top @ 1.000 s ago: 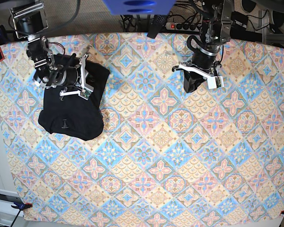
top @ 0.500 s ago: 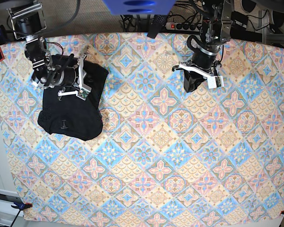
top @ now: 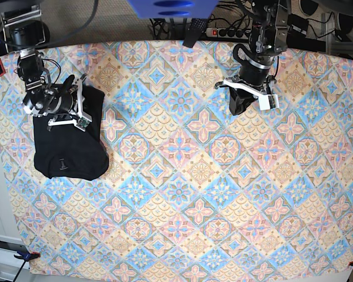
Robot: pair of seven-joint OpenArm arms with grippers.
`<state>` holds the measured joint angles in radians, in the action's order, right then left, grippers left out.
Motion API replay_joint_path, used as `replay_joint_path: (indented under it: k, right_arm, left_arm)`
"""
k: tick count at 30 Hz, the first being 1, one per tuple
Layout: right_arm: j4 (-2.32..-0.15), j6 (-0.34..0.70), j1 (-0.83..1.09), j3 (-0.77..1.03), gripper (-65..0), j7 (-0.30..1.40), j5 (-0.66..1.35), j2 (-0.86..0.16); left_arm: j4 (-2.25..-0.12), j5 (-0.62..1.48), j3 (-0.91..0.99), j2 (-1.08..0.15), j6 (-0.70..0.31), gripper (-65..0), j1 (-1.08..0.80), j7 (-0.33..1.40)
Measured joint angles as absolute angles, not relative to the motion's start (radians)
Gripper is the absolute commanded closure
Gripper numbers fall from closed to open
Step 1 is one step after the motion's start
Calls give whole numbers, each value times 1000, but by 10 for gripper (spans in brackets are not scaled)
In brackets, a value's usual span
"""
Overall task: Fold the T-shirt properly
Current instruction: 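Drag the folded black bundle with the right gripper toward the cloth's corner, then press and smooth the bundle's edge with the right gripper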
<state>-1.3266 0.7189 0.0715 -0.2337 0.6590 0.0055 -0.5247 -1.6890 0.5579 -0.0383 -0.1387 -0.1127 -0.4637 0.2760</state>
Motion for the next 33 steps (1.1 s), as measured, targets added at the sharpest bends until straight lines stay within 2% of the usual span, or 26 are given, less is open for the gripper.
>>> replay_joint_path:
  k: [8, 12, 20, 28, 33]
  right_arm:
    - [-1337, 709, 77, -234, -48, 672, 2, -535]
    - [-1436, 702, 101, -235, -48, 754, -51, -537]
    - [-1526, 702, 161, -234, -47, 789, -42, -535]
    - [-1488, 694, 163, -241, -47, 761, -42, -405]
    - [-1464, 702, 156, -244, -47, 733, -38, -397]
  left_arm:
    - [-1689, 558, -39, -139, -113, -27, -466, 276]
    - [-1689, 558, -39, -138, -113, -27, -466, 276]
    - [-1689, 558, -39, -136, -113, -27, -463, 276]
    - [-1689, 558, -39, -133, -113, -27, -463, 276]
    - [-1689, 558, -40, -133, -113, -27, -461, 273]
